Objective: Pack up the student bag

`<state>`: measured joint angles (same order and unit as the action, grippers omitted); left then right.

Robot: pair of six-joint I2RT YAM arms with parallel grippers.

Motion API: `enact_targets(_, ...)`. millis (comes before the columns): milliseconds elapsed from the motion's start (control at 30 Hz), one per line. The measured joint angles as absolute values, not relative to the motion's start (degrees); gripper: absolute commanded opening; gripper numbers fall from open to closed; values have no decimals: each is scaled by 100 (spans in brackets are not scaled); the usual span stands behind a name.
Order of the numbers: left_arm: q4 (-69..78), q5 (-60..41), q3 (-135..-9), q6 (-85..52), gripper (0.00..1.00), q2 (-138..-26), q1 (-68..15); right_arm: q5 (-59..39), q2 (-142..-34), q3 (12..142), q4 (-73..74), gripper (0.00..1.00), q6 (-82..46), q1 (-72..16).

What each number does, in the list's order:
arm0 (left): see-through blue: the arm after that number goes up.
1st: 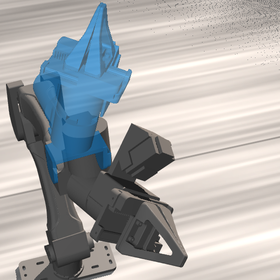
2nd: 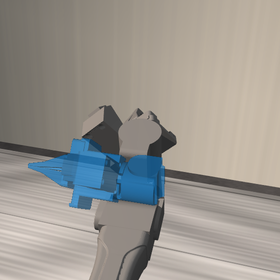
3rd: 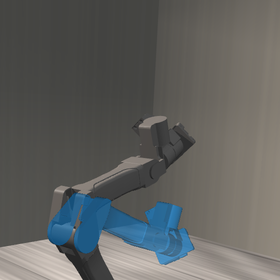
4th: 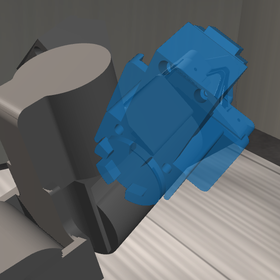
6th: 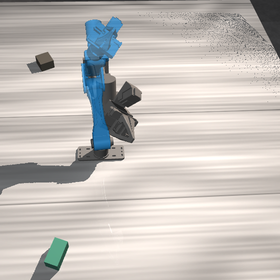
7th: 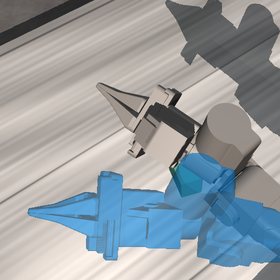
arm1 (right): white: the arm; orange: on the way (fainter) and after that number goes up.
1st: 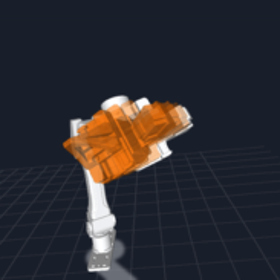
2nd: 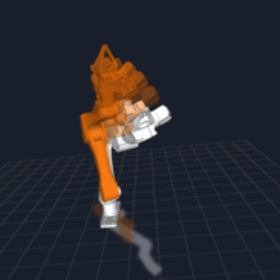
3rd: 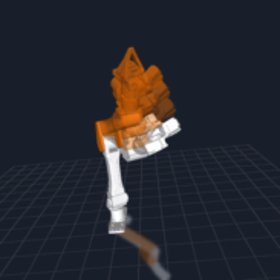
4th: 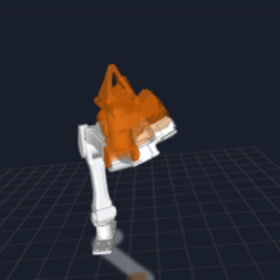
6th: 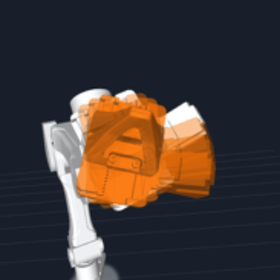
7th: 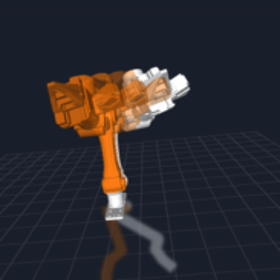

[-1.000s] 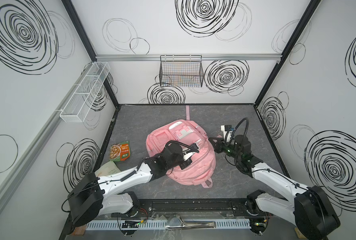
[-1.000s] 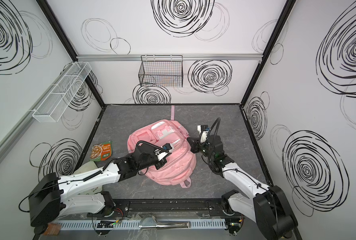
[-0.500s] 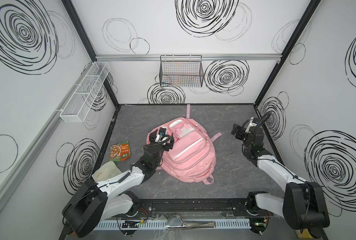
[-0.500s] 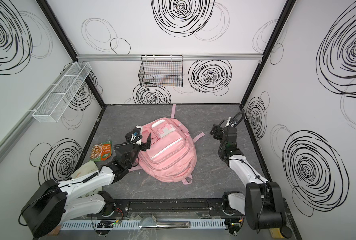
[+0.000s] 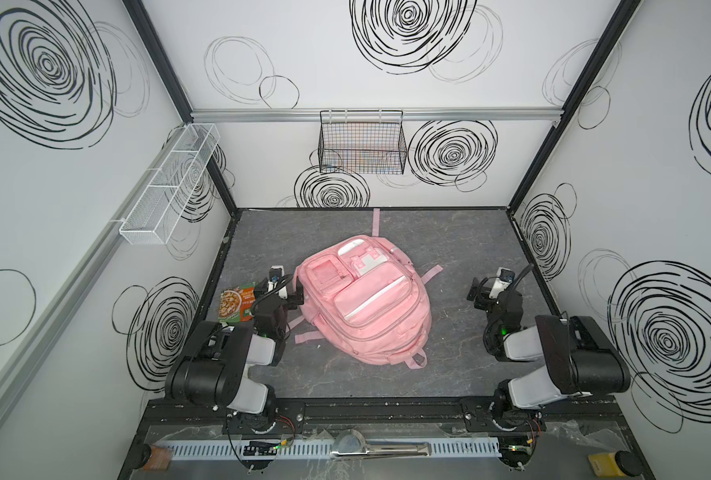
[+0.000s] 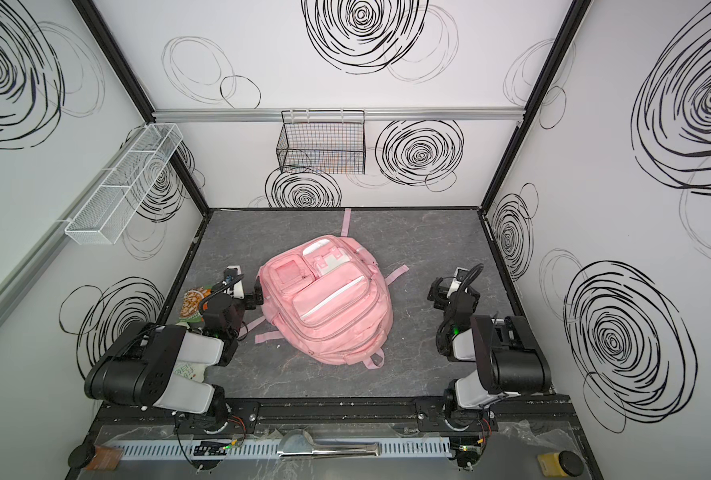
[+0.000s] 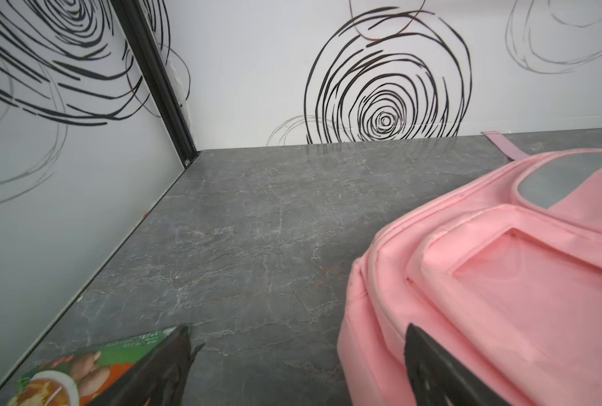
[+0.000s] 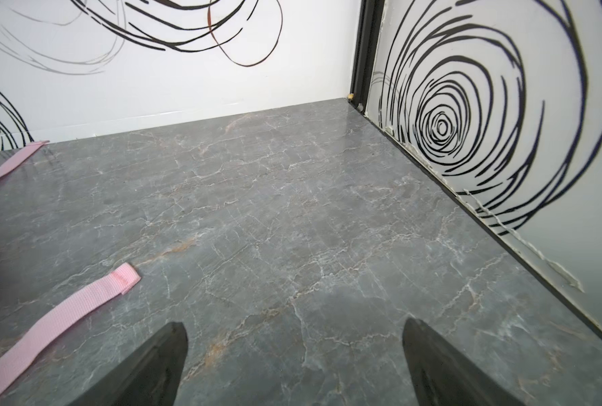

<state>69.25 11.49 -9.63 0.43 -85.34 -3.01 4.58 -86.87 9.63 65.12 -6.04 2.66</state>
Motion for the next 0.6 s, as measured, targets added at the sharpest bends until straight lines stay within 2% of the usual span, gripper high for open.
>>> enact_targets(167,7397,1208,-963,-36,96,-8560,-408,436,-8615,1009,6928,100,-508,266)
enact_targets(600,7518,1302,-963,-69,96,-8560,-447,440,-8521,1122,6670,100,-534,263)
